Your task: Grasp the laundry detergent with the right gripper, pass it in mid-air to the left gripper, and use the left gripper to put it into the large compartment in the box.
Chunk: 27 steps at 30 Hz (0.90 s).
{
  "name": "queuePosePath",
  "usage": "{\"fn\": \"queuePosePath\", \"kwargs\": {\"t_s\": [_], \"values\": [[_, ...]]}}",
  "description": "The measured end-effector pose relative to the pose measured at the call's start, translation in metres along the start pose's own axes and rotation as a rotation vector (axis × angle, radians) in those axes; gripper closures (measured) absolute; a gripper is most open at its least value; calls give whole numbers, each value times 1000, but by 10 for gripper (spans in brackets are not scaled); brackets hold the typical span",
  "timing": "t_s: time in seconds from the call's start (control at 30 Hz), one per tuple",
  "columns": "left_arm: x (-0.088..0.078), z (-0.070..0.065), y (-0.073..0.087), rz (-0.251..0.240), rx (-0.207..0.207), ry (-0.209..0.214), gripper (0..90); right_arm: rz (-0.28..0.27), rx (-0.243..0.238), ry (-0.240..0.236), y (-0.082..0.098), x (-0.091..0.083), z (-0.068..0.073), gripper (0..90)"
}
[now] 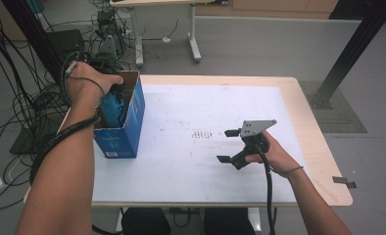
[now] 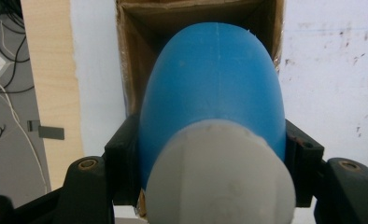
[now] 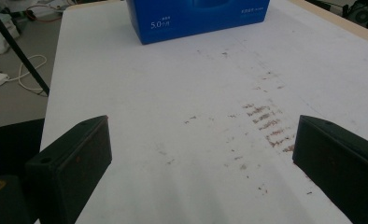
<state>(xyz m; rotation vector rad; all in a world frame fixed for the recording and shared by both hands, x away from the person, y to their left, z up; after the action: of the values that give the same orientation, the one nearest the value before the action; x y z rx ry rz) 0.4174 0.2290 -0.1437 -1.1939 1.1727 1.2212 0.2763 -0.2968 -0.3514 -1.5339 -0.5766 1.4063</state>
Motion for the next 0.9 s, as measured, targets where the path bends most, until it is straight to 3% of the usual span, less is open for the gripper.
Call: {"fn": "queuePosePath", "kwargs": {"t_s": [0.57,0.9], "values": [[24,-3,2,7,-9,-17,377,1,4,4,3,0,-1,44],[35,-1,3,14,-9,-3,376,3,4,4,2,0,0,44]]}}
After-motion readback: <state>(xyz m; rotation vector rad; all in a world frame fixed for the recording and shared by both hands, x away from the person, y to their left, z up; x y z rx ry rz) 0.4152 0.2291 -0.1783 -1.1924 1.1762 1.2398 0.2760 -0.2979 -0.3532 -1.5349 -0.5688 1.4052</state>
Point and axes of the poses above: each handheld gripper's, and its own axes: x roughly forward along the jaws, y roughly out of its underside, z roughly to its left, the point moved 1 cm from there along x, roughly forward along the jaws, and after that the axes turned 1 degree about -z, right-handed, at the moved point
